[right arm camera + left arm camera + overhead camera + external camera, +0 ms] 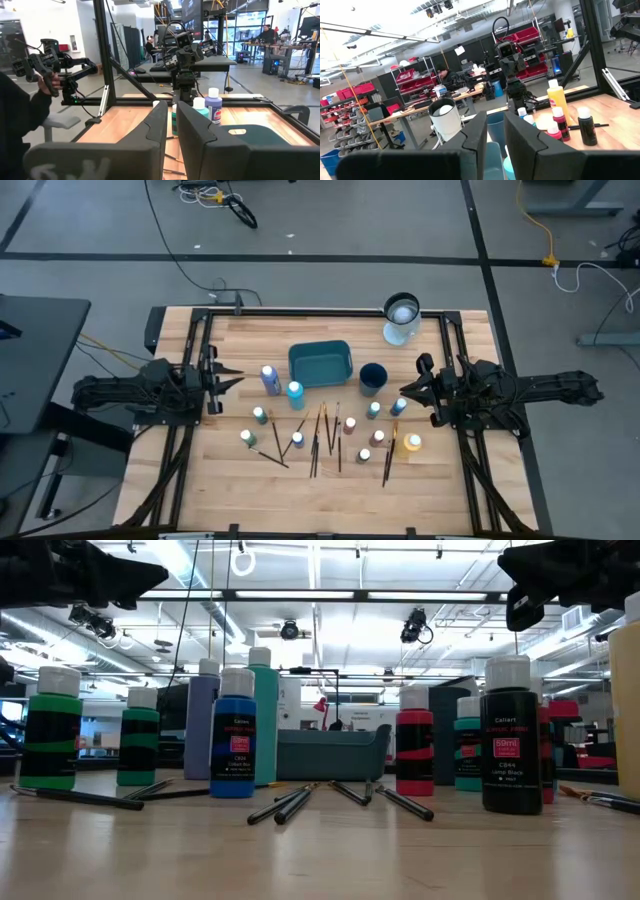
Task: Pick & Place Paint Supplies
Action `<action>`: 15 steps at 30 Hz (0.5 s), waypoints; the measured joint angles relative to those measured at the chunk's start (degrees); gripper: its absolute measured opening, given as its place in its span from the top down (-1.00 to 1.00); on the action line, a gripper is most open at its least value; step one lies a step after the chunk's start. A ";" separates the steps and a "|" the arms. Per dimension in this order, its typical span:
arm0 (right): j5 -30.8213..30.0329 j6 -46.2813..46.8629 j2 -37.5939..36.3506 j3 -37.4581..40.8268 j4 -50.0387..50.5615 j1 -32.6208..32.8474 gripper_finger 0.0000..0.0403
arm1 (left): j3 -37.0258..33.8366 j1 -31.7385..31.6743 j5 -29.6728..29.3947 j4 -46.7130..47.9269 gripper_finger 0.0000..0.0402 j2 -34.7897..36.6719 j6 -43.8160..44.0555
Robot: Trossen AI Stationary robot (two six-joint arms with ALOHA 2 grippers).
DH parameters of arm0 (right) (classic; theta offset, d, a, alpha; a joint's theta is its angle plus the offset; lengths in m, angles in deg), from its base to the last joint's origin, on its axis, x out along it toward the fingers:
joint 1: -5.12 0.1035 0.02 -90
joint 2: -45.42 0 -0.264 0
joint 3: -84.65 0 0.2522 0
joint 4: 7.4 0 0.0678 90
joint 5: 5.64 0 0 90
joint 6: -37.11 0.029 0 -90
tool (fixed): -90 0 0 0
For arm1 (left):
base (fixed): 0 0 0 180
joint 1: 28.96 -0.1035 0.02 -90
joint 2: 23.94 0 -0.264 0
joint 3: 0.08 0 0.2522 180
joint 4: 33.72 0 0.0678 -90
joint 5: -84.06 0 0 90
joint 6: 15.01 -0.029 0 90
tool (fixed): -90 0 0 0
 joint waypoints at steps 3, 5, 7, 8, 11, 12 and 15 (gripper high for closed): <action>0.00 0.00 0.00 0.00 0.01 0.01 0.77 | 0.00 0.02 0.01 -0.54 0.63 0.00 -0.92; -0.01 0.00 0.00 -0.01 0.00 0.00 0.77 | 0.00 0.00 0.01 -0.44 0.63 0.00 -1.13; 0.00 0.00 0.01 0.00 0.01 0.01 0.77 | 0.00 0.02 0.01 -0.48 0.63 0.00 -1.13; 0.00 0.00 0.00 0.00 0.01 -0.01 0.77 | 0.00 0.01 0.01 -0.46 0.63 0.00 -1.13; -0.01 0.00 0.00 0.00 0.01 0.01 0.77 | 0.00 0.00 0.01 -0.52 0.63 0.00 -1.24; -0.01 0.00 0.01 -0.01 0.00 -0.01 0.77 | 0.00 0.00 0.01 -0.50 0.63 0.00 -1.20; -0.06 0.00 0.00 0.00 -0.01 -0.01 0.77 | 0.00 0.00 0.92 -0.46 0.63 0.00 0.21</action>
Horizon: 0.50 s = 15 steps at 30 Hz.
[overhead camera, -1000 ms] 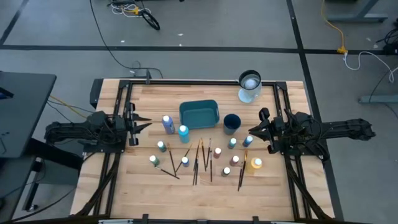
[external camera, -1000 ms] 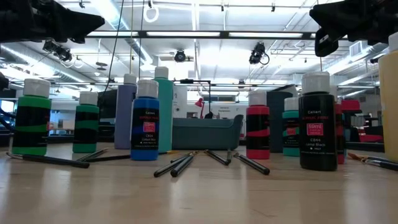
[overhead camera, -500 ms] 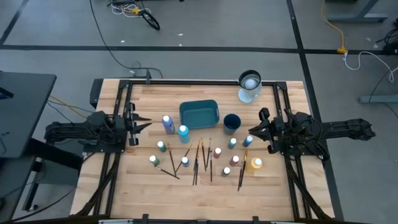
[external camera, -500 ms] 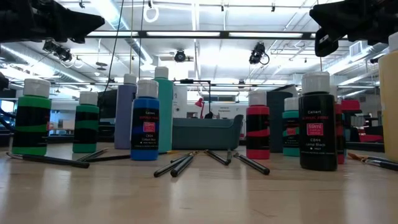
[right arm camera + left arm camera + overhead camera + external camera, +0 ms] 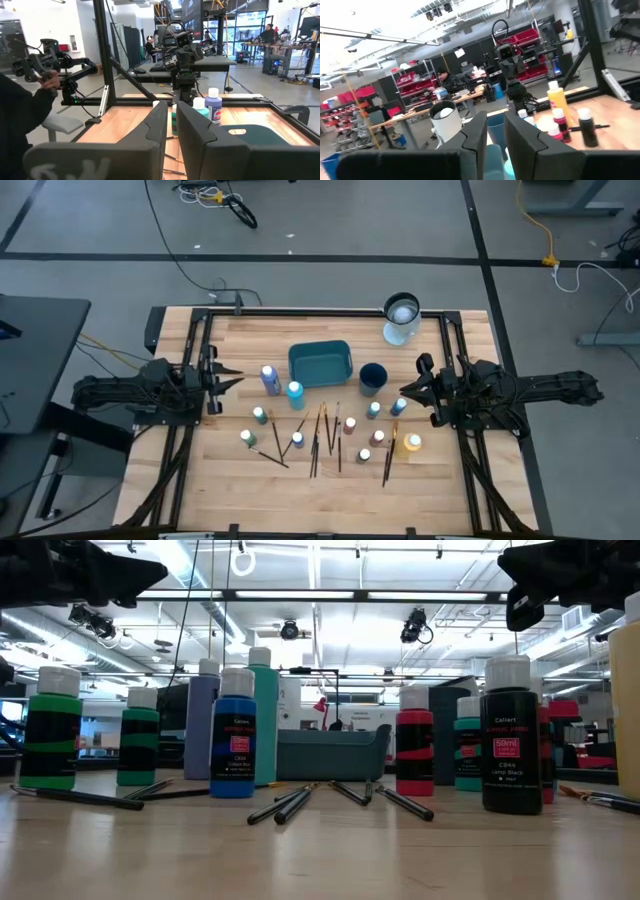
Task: Pick & Place Paint Supplies
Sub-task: Put the purple paint bottle into the blue bin
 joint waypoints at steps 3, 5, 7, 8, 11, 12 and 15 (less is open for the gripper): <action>0.01 0.00 0.00 -0.01 0.05 0.00 0.77 | 0.00 0.02 0.79 0.01 0.63 0.00 3.66; 0.02 0.00 0.01 0.00 0.04 0.00 0.77 | 0.00 0.01 0.88 0.05 0.63 0.00 5.86; 0.02 -0.01 0.00 0.00 0.04 0.00 0.77 | 0.00 0.02 0.89 0.10 0.62 -0.31 7.87; 0.01 0.00 0.00 -0.01 0.03 0.00 0.77 | 0.00 0.01 0.85 0.13 0.60 -0.47 8.95; 0.00 -0.10 0.00 0.00 -0.06 0.00 0.77 | 0.00 0.02 0.65 -0.13 0.52 -1.12 11.61; -0.10 -0.79 0.04 0.02 -0.70 0.02 0.77 | 0.00 0.02 0.22 -0.21 0.48 -1.47 12.40; -1.68 -2.88 -0.02 0.02 -3.66 0.02 0.77 | 0.00 0.02 -2.30 -2.99 0.33 -3.29 12.67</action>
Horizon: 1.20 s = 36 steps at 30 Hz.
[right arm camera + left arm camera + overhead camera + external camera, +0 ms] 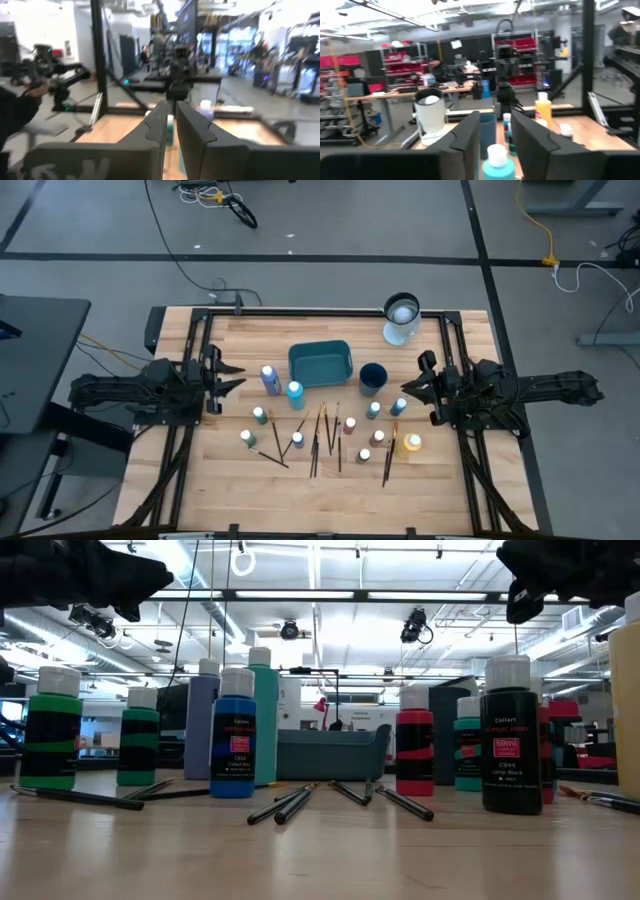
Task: Pick & Place Paint Supplies
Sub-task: Put the purple paint bottle into the blue bin
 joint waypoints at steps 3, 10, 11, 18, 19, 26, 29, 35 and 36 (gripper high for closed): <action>-0.29 0.20 0.02 0.00 -2.49 0.00 0.77 | 1.13 -0.01 -1.67 -1.22 0.17 -2.82 -0.04; -6.69 -3.43 0.19 0.00 -10.95 0.00 0.77 | 6.33 -0.25 -6.21 -0.61 -0.08 -13.82 1.56; -8.69 -4.20 0.19 0.00 -11.79 0.00 0.77 | 6.94 -0.40 -6.89 -0.54 -0.09 -15.68 2.17; -16.78 -9.91 1.91 0.00 -11.92 -0.02 0.77 | 7.98 -1.90 -8.05 -0.58 -0.06 -29.05 5.33; -17.57 -11.18 2.38 0.00 -12.22 -0.02 0.77 | 7.98 -2.04 -8.72 -0.69 -0.06 -30.51 5.37; -20.84 -19.27 4.74 0.00 -17.95 -0.04 0.77 | 8.02 -3.78 -15.04 -1.27 -0.05 -36.68 8.48; -20.89 -19.39 5.64 0.00 -19.37 -0.03 0.77 | 8.15 -4.36 -13.22 -1.89 -0.05 -38.22 11.73; -21.10 -19.39 7.67 0.00 -22.42 -0.03 0.72 | 8.11 -4.48 -13.09 -5.09 -0.05 -39.97 10.76; -21.12 -19.39 8.00 0.00 -22.62 -0.04 0.68 | 8.02 -4.48 -13.08 -5.83 -0.05 -39.88 10.03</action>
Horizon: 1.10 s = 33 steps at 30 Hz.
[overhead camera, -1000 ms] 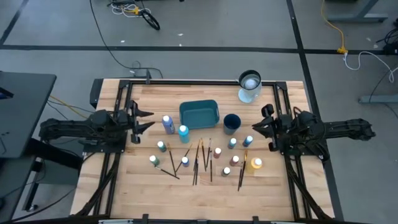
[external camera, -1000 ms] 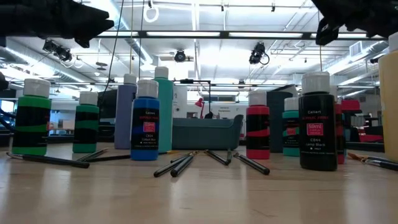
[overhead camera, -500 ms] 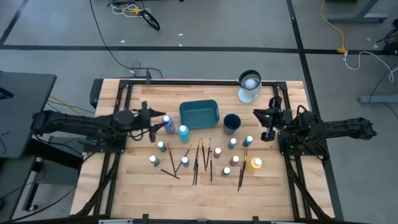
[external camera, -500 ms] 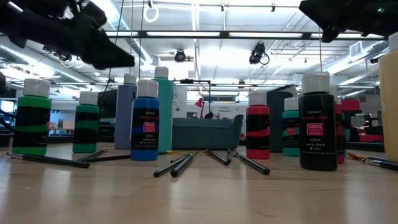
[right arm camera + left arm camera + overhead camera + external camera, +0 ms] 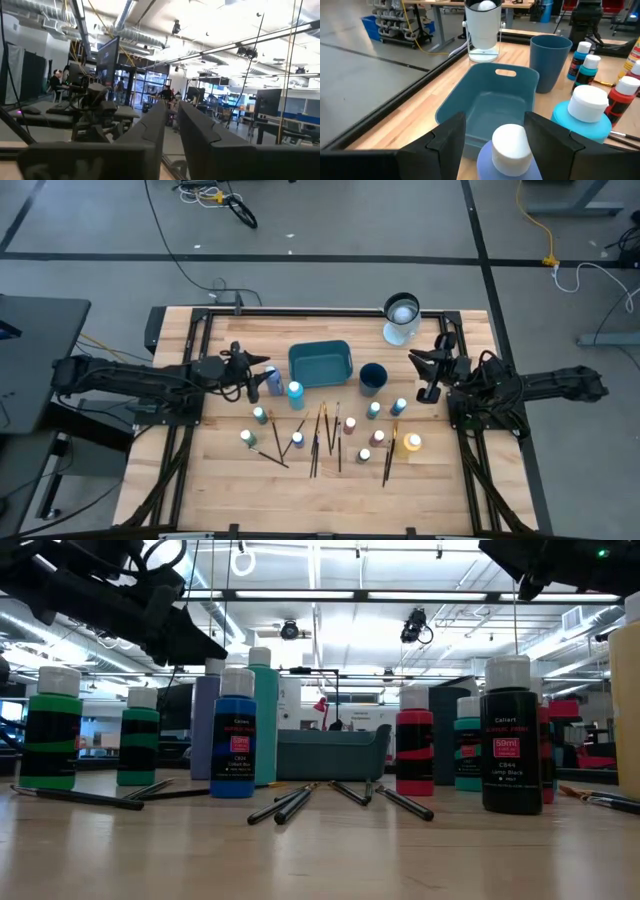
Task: Pick & Place Paint Supplies
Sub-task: Put the purple paint bottle into the blue bin
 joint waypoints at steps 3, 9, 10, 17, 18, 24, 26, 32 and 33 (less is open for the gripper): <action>-0.02 0.10 1.13 0.00 -0.45 0.02 0.55 | -0.02 0.00 -0.01 -1.84 -0.05 0.96 -1.22; 0.24 1.67 4.29 -0.09 -3.13 0.02 0.26 | 0.01 0.00 2.93 -1.58 -0.05 -0.49 0.94; 0.24 2.03 5.10 -0.09 -3.56 0.00 0.23 | -0.03 0.00 3.04 -0.91 -0.05 -0.87 1.52; 0.44 5.22 10.43 -0.09 -10.11 0.00 0.13 | -0.03 -0.02 2.24 -1.31 -0.05 -6.58 3.24; 0.44 5.82 10.95 -0.07 -10.53 0.02 0.14 | 0.03 -0.01 1.38 -1.54 -0.05 -7.12 3.21; 0.42 6.27 13.03 -0.57 -12.22 0.02 0.18 | 0.05 -0.02 -0.98 -2.63 -0.01 -8.10 3.22; 0.41 6.07 13.36 -0.94 -12.31 0.01 0.18 | -0.01 -0.02 -0.91 -3.40 0.06 -8.17 3.03; 0.37 6.05 13.85 -1.27 -12.32 0.00 0.18 | -0.04 -0.04 -0.91 -4.24 0.36 -8.17 2.90; 0.37 6.05 13.85 -1.27 -12.34 0.00 0.18 | -0.04 -0.04 -0.92 -4.26 0.37 -8.17 3.06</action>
